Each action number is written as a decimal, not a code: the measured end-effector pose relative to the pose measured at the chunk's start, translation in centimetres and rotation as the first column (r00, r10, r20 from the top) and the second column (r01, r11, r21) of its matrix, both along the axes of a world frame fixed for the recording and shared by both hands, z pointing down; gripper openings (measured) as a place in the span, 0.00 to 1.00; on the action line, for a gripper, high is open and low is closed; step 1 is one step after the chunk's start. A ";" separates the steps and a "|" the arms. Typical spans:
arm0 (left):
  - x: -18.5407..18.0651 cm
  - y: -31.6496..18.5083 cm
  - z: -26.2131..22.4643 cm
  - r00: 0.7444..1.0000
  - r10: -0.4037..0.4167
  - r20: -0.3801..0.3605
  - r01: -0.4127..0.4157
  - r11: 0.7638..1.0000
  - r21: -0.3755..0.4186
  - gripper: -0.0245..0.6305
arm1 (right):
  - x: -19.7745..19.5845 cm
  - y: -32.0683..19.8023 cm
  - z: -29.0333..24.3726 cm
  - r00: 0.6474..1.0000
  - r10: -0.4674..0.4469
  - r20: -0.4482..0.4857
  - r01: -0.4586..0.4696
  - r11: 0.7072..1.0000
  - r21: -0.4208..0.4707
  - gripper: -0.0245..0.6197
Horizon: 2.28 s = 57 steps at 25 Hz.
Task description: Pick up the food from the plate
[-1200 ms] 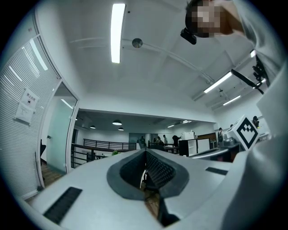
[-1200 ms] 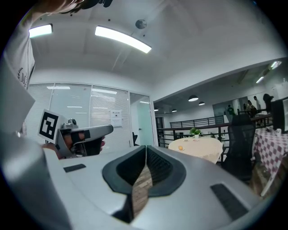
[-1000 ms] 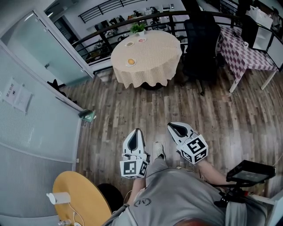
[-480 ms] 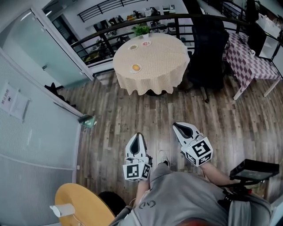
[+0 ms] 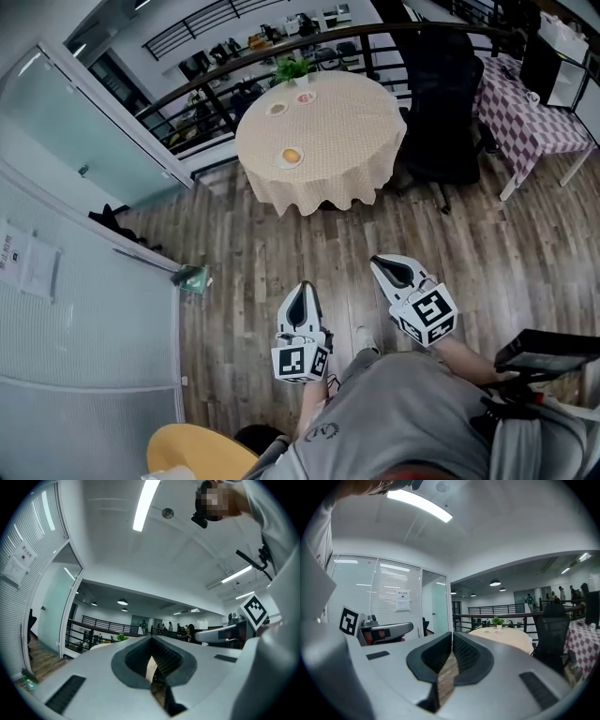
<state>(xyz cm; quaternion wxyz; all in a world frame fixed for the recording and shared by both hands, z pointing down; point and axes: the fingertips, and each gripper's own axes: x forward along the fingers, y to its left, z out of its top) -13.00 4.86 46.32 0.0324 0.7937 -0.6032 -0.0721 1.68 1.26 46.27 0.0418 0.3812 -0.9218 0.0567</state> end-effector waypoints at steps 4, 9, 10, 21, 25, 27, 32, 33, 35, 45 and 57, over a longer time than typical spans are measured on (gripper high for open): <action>-2.1 -2.6 -0.9 1.000 0.025 -0.009 -0.025 0.999 0.022 0.05 | -2.5 -1.9 -0.8 1.000 0.002 -0.020 -0.002 1.000 0.007 0.07; -5.1 -4.4 -1.2 0.999 0.030 -0.035 -0.028 0.999 0.045 0.05 | -5.8 -3.9 -1.0 0.999 0.012 -0.029 -0.012 1.000 0.020 0.07; -5.6 -4.6 -0.9 0.999 0.033 -0.040 -0.031 0.999 0.044 0.05 | -6.2 -4.2 -0.8 0.999 0.020 -0.031 -0.019 1.000 0.020 0.07; -9.2 -7.2 2.4 0.997 0.048 -0.058 -0.048 0.999 0.002 0.05 | -5.8 -6.1 1.1 0.990 0.129 -0.057 -0.129 0.992 -0.001 0.07; -9.6 -7.9 2.4 0.997 0.049 -0.066 -0.049 0.999 0.004 0.05 | -5.4 -6.6 0.7 0.986 0.152 -0.068 -0.152 0.988 0.004 0.07; -9.5 -7.9 2.1 0.996 0.056 -0.062 -0.056 0.998 0.012 0.05 | -5.9 -6.8 0.4 0.986 0.151 -0.065 -0.151 0.989 0.012 0.07; -9.8 -8.7 2.3 0.997 0.043 -0.068 -0.043 0.999 0.010 0.05 | -8.7 -7.7 0.8 0.994 0.087 -0.062 -0.086 0.996 0.027 0.07; -9.9 -8.9 2.5 0.997 0.037 -0.073 -0.037 0.999 0.004 0.05 | -9.2 -8.0 1.0 0.995 0.072 -0.063 -0.070 0.997 0.025 0.07; -10.0 -9.3 2.8 0.997 0.028 -0.073 -0.029 1.000 -0.005 0.05 | -9.8 -8.7 1.2 0.997 0.049 -0.062 -0.047 0.999 0.019 0.07; -14.2 -13.9 4.8 0.998 -0.052 -0.037 0.050 0.998 -0.041 0.05 | -13.2 -14.4 2.8 0.999 -0.009 -0.032 0.009 1.000 0.004 0.07; -14.5 -25.7 6.0 0.999 -0.029 -0.016 0.028 0.998 -0.064 0.05 | -13.4 -26.5 4.3 1.000 0.029 -0.010 -0.029 0.999 -0.027 0.07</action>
